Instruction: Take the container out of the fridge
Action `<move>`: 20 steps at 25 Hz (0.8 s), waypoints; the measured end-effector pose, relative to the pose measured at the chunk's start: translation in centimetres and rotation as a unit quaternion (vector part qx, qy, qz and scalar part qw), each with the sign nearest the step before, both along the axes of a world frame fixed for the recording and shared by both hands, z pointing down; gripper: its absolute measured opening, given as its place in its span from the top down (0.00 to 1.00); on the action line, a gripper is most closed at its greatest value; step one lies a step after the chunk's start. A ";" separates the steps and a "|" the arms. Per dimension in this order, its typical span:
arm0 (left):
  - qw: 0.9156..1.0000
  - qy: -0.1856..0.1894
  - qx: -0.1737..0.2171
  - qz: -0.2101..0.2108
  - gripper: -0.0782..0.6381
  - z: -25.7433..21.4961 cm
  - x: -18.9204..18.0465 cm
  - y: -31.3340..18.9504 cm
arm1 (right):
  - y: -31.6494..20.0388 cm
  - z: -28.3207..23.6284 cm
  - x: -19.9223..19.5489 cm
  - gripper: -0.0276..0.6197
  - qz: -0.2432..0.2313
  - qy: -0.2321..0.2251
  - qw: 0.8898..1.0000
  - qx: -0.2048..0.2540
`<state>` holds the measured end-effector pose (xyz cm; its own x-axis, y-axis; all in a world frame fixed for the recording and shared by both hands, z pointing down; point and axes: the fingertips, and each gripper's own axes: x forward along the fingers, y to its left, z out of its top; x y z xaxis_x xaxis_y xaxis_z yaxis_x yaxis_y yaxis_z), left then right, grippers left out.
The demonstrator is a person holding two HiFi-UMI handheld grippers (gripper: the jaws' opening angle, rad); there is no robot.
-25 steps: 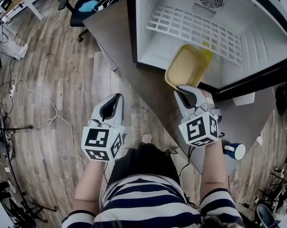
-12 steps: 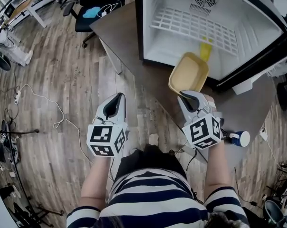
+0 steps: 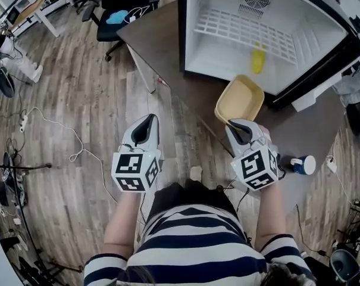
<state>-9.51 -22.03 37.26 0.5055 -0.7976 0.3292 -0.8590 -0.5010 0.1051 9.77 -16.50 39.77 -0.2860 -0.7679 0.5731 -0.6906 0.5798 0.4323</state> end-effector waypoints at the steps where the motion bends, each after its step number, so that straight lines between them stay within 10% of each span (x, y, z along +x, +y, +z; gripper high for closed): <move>1: 1.000 0.000 -0.001 0.002 0.89 0.0 0.0 0.2 | 0.3 0.0 -0.1 0.93 0.002 -0.002 1.000 -0.001; 20: 1.000 0.001 0.005 0.005 0.89 -0.6 -0.3 1.4 | 2.1 -0.4 -1.4 0.93 0.005 -0.023 1.000 -0.007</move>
<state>-9.85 -20.60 36.65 0.5142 -0.7955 0.3205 -0.8537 -0.5108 0.1017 8.36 -14.37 39.35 -0.3051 -0.7627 0.5702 -0.7146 0.5792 0.3923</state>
